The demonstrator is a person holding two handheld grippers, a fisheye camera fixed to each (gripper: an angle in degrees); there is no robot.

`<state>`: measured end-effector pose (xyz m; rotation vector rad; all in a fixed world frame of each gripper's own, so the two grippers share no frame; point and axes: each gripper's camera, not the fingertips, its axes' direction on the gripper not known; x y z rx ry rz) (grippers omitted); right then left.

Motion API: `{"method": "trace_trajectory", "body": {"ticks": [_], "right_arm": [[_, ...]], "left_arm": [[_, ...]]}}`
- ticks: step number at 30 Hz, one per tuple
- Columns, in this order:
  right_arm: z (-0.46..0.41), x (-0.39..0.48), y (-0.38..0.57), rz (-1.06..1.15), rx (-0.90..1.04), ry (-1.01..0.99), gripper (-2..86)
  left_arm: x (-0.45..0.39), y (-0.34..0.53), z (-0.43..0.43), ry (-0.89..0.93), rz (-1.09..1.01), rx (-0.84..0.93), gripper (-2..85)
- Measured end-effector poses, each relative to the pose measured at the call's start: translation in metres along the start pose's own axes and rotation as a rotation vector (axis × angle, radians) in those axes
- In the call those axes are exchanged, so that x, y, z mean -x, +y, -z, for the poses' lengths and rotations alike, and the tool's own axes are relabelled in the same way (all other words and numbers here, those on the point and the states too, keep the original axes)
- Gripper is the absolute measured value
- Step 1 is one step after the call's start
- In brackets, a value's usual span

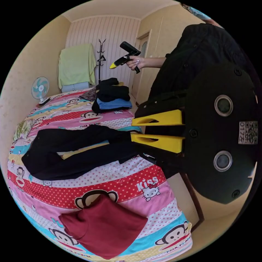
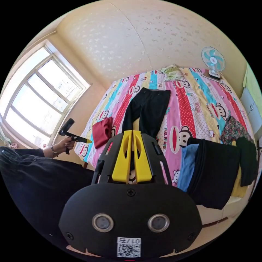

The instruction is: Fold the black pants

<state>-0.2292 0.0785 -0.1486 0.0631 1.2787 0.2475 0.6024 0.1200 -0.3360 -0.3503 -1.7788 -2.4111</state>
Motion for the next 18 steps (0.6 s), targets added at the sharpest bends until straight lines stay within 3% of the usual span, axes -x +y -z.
{"method": "trace_trajectory", "body": {"ticks": [4, 10, 14, 18], "right_arm": [[0.055, -0.011, 0.037, -0.070, -0.108, -0.010, 0.6], [0.152, 0.000, 0.082, -0.170, -0.202, 0.178, 0.8], [0.207, 0.001, 0.109, -0.275, -0.187, 0.409, 1.7], [0.248, -0.019, 0.124, -0.325, -0.199, 0.419, 2.2]], "left_arm": [[0.053, -0.019, -0.061, -0.024, 0.102, 0.196, 7.8], [0.108, -0.030, -0.113, -0.082, 0.194, 0.321, 10.6], [0.143, -0.025, -0.129, -0.101, 0.267, 0.316, 12.1], [0.170, -0.023, -0.137, 0.022, 0.376, 0.279, 11.2]]}}
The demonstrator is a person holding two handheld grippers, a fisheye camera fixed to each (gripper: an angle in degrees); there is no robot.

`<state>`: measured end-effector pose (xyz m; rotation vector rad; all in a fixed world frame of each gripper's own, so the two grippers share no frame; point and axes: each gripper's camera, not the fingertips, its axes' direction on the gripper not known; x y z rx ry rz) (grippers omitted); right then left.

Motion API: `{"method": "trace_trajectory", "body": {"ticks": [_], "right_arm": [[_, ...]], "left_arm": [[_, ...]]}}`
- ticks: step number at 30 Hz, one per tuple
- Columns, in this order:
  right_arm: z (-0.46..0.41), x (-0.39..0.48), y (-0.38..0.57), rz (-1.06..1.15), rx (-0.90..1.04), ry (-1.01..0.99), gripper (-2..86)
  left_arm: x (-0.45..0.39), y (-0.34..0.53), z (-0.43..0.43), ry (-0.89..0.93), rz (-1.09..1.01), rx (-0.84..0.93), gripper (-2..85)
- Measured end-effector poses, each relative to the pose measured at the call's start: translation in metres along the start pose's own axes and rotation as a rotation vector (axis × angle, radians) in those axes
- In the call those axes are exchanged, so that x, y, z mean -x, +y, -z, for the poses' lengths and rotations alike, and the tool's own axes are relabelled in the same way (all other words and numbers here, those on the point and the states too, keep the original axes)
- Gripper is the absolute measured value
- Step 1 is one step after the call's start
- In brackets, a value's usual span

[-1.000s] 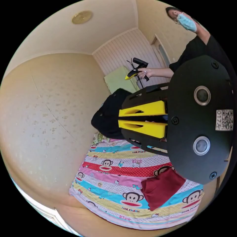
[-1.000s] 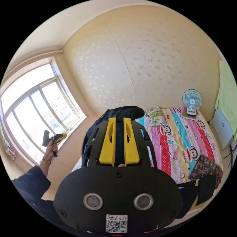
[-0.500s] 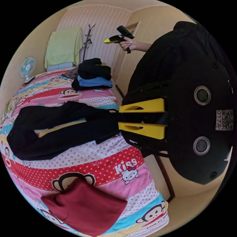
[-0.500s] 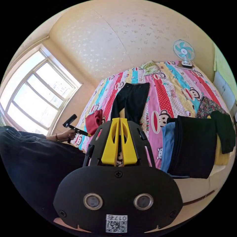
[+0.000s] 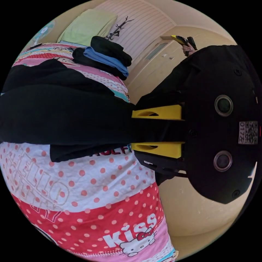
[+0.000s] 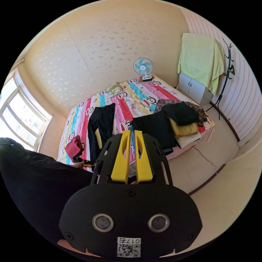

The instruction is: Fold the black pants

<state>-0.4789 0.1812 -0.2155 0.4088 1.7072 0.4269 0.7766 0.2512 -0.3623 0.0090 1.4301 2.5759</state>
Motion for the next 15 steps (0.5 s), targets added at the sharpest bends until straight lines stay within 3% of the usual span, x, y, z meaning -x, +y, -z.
{"method": "trace_trajectory", "body": {"ticks": [3, 7, 9, 11, 15], "right_arm": [[-0.016, -0.019, -0.016, 0.019, 0.047, -0.025, 1.9], [-0.076, -0.021, -0.053, 0.091, 0.139, -0.129, 1.7], [-0.126, -0.011, -0.079, 0.155, 0.208, -0.217, 1.8], [-0.163, -0.002, -0.098, 0.188, 0.257, -0.291, 1.8], [-0.228, 0.024, -0.128, 0.269, 0.351, -0.448, 2.1]], "left_arm": [[0.020, 0.012, 0.020, 0.106, 0.017, -0.015, 5.2], [0.071, 0.071, 0.090, 0.291, -0.144, -0.177, 3.0], [0.119, 0.108, 0.121, 0.242, -0.036, -0.276, 2.7], [0.194, 0.165, 0.157, 0.205, 0.223, -0.429, 3.2], [0.236, 0.237, 0.207, 0.182, 0.454, -0.659, 6.2]]}}
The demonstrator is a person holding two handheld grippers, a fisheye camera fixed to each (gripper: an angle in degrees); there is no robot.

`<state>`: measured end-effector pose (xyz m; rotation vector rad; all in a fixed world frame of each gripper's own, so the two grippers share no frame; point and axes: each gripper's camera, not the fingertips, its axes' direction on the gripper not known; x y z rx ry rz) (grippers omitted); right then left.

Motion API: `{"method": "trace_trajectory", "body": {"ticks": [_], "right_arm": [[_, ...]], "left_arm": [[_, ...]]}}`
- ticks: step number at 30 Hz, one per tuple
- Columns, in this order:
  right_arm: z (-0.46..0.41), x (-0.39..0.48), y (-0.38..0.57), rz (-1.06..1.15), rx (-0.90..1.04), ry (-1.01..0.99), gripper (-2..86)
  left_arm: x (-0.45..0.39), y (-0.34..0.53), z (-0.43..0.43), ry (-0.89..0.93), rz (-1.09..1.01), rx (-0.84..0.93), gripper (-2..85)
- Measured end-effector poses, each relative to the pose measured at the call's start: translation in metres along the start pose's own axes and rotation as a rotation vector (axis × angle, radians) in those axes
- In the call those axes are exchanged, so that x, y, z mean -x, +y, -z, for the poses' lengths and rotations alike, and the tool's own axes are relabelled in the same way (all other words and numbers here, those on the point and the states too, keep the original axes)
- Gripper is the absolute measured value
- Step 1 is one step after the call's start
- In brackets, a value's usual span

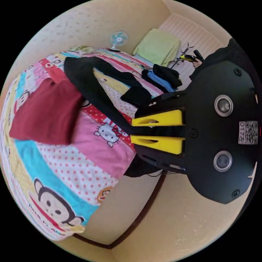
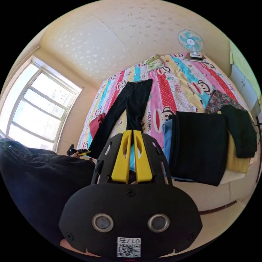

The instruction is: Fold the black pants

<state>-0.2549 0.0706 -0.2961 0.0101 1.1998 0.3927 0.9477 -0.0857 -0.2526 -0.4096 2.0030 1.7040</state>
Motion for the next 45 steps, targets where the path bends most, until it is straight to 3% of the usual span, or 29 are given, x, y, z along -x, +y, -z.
{"method": "trace_trajectory", "body": {"ticks": [4, 11, 14, 17, 22, 24, 26, 29, 35, 39, 43, 45], "right_arm": [[-0.029, -0.009, -0.024, 0.048, 0.097, -0.079, 2.5], [-0.041, -0.056, -0.016, 0.027, 0.263, -0.154, 2.5], [-0.030, -0.077, -0.007, 0.014, 0.314, -0.145, 2.6], [-0.017, -0.096, 0.000, 0.019, 0.360, -0.136, 2.8], [0.003, -0.131, 0.002, 0.024, 0.351, -0.138, 3.5], [0.010, -0.148, -0.004, 0.027, 0.315, -0.178, 4.3], [0.013, -0.161, -0.009, 0.034, 0.290, -0.194, 5.2], [0.002, -0.187, -0.017, 0.016, 0.301, -0.234, 8.9], [-0.052, -0.255, -0.015, -0.179, 0.344, -0.587, 17.5], [-0.087, -0.291, -0.001, -0.379, 0.357, -0.880, 19.6], [-0.101, -0.299, 0.010, -0.394, 0.406, -1.028, 21.3], [-0.093, -0.305, 0.016, -0.420, 0.331, -1.278, 20.1]], "left_arm": [[-0.084, 0.017, 0.006, -0.118, -0.248, -0.059, 11.9], [-0.256, 0.062, -0.206, -0.181, -0.745, 0.334, 13.7], [-0.277, 0.083, -0.288, -0.351, -0.857, 0.437, 15.1], [-0.276, 0.097, -0.316, -0.586, -0.923, 0.356, 14.1], [-0.276, 0.094, -0.293, -0.631, -0.867, 0.407, 5.9], [-0.275, 0.085, -0.268, -0.433, -0.843, 0.552, 3.7], [-0.265, 0.071, -0.213, 0.086, -0.710, 0.714, 2.8], [-0.235, 0.058, -0.151, 0.575, -0.481, 0.763, 2.1], [-0.219, 0.066, -0.070, 0.952, -0.344, 0.585, 1.7], [-0.224, 0.079, -0.066, 1.097, -0.253, 0.566, 1.5], [-0.234, 0.096, -0.073, 1.301, -0.120, 0.552, 1.7], [-0.237, 0.101, -0.076, 1.338, -0.078, 0.535, 1.8]]}}
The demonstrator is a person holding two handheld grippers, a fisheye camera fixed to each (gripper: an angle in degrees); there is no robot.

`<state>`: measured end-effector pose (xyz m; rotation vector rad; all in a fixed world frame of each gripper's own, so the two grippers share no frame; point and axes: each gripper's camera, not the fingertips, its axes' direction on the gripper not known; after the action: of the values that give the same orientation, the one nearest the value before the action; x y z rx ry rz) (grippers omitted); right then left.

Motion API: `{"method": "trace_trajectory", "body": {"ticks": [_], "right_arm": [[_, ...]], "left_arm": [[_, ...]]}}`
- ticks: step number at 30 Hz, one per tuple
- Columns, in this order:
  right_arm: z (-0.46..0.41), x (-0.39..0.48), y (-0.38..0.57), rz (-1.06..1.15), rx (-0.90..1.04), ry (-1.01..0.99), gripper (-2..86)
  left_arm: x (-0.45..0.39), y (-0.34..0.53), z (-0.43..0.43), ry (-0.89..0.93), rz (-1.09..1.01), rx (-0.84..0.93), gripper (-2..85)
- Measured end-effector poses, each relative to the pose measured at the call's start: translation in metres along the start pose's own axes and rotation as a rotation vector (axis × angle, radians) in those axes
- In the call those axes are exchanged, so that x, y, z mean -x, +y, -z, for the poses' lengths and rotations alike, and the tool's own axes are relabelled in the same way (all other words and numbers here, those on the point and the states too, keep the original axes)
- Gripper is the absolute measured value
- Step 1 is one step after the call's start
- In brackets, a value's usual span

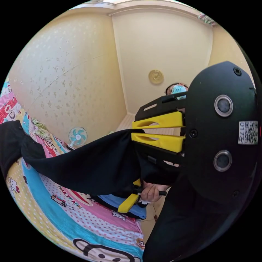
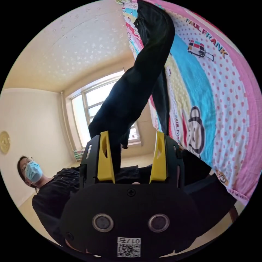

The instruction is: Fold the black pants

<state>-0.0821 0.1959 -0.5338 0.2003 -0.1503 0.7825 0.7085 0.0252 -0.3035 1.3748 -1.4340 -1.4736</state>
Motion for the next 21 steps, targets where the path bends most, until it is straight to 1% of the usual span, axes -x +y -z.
{"method": "trace_trajectory", "body": {"ticks": [1, 3, 5, 7, 9, 11, 13, 15, 18, 20, 21], "right_arm": [[0.003, 0.003, 0.003, 0.020, -0.004, -0.089, 19.5], [0.015, 0.019, 0.017, 0.116, -0.024, -0.428, 17.8], [0.023, 0.035, 0.029, 0.136, 0.006, -0.504, 16.6], [0.024, 0.056, 0.041, 0.138, 0.110, -0.353, 14.2], [0.018, 0.080, 0.057, 0.158, 0.250, -0.068, 9.7], [0.011, 0.092, 0.066, 0.162, 0.300, 0.067, 6.5], [0.006, 0.105, 0.074, 0.204, 0.331, 0.069, 4.3], [0.011, 0.124, 0.082, 0.277, 0.285, 0.067, 2.9], [0.011, 0.136, 0.089, 0.312, 0.293, 0.090, 2.0], [0.005, 0.136, 0.093, 0.326, 0.330, 0.140, 1.7], [-0.001, 0.131, 0.095, 0.321, 0.354, 0.168, 1.6]], "left_arm": [[0.000, 0.002, 0.000, 0.005, 0.002, -0.028, 1.9], [-0.002, 0.004, 0.003, -0.024, -0.016, -0.061, 2.0], [0.001, 0.008, 0.005, -0.077, -0.013, -0.078, 2.4], [0.007, 0.014, 0.004, -0.133, -0.009, -0.078, 2.7], [0.013, 0.022, 0.001, -0.185, -0.021, -0.073, 3.0], [0.028, 0.034, -0.005, -0.211, 0.003, -0.069, 3.5], [0.039, 0.043, -0.005, -0.238, 0.048, -0.079, 4.0], [0.040, 0.054, -0.004, -0.291, 0.053, -0.083, 4.9], [0.005, 0.081, -0.018, -0.426, -0.086, -0.088, 6.1], [-0.037, 0.102, -0.055, -0.655, -0.219, -0.054, 7.1], [-0.048, 0.106, -0.069, -0.724, -0.257, -0.028, 7.6]]}}
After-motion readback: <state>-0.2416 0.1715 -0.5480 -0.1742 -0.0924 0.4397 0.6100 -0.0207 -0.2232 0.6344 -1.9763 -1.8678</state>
